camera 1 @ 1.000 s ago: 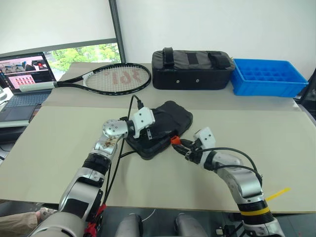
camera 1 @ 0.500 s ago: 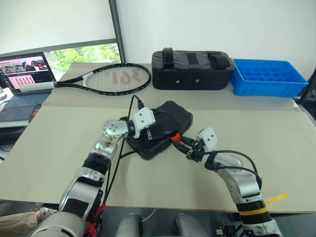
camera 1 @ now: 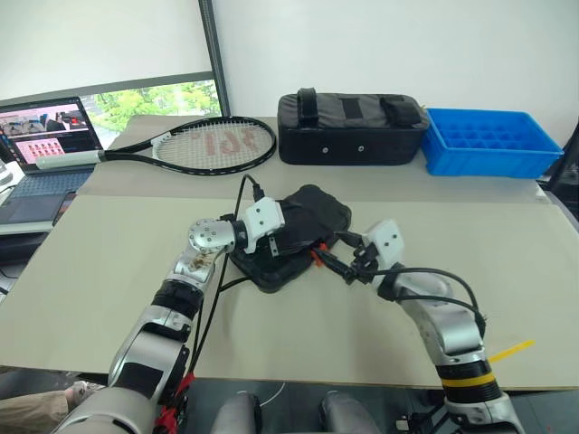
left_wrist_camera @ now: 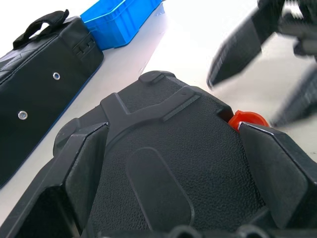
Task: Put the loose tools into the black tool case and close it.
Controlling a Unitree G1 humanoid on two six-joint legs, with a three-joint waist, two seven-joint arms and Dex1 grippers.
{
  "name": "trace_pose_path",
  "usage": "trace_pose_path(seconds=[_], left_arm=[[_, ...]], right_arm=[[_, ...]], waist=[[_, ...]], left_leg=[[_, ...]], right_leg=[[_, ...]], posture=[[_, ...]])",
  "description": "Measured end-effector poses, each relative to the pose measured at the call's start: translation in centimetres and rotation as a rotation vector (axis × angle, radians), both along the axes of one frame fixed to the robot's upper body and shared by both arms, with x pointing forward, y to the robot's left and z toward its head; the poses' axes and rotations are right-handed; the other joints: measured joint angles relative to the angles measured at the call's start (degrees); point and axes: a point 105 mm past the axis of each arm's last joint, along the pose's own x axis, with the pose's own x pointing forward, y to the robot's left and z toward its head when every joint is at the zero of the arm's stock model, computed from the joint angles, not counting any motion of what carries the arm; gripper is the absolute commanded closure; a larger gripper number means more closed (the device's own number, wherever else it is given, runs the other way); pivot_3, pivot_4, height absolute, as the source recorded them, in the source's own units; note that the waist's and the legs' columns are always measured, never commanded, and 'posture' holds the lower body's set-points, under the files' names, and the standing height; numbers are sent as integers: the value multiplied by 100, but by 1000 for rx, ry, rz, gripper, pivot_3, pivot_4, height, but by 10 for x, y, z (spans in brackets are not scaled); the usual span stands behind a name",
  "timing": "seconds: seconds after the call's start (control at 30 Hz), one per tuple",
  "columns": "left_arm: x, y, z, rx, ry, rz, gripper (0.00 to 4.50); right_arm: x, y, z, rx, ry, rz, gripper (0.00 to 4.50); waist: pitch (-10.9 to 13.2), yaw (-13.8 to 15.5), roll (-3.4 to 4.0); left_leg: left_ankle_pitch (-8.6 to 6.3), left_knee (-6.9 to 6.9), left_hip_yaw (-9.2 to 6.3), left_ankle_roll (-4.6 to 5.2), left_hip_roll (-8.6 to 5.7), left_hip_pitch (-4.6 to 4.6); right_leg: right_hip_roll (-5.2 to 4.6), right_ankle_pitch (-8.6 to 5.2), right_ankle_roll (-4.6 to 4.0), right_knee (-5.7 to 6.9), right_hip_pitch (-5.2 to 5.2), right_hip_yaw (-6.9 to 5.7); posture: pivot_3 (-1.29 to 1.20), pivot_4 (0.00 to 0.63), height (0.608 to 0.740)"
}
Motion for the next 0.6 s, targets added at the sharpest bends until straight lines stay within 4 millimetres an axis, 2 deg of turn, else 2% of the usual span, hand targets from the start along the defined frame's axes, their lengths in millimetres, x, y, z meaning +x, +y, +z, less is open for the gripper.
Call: trace_pose_path(seconds=[0.17,0.2,0.23,0.37,0.6], left_arm=[[0,1,-2,1,6,2,0],[1,1,-2,1,8,4,0],[1,1,-2,1,9,4,0],[1,1,-2,-2,10,5,0],[1,1,-2,-3,9,5,0]], right_arm=[[-8,-12,-1,-27,35,-11,1082],[-11,-13,-5,-38,54,-6,1582],[-13,-12,-8,-43,66,1,1773],[-18,-1,-20,-89,101,33,3104],[-16,6,-24,-128,99,46,3104]], waist=[[0,-1,-1],[-1,-3,-2],[-3,-4,-4],[-4,-6,-5],[-4,-3,-5]], left_leg=[[0,-2,0,0,0,1],[0,-2,0,0,0,2],[0,-2,0,0,0,4],[0,-1,0,0,0,3],[0,-1,0,0,-1,1]], right_leg=[[0,0,0,-5,2,1],[0,0,0,-4,3,1],[0,0,0,-4,4,1],[0,-1,1,-4,3,1],[0,-1,2,-8,3,2]], posture=[[0,150,708],[0,150,708],[0,150,708],[0,150,708],[0,150,708]])
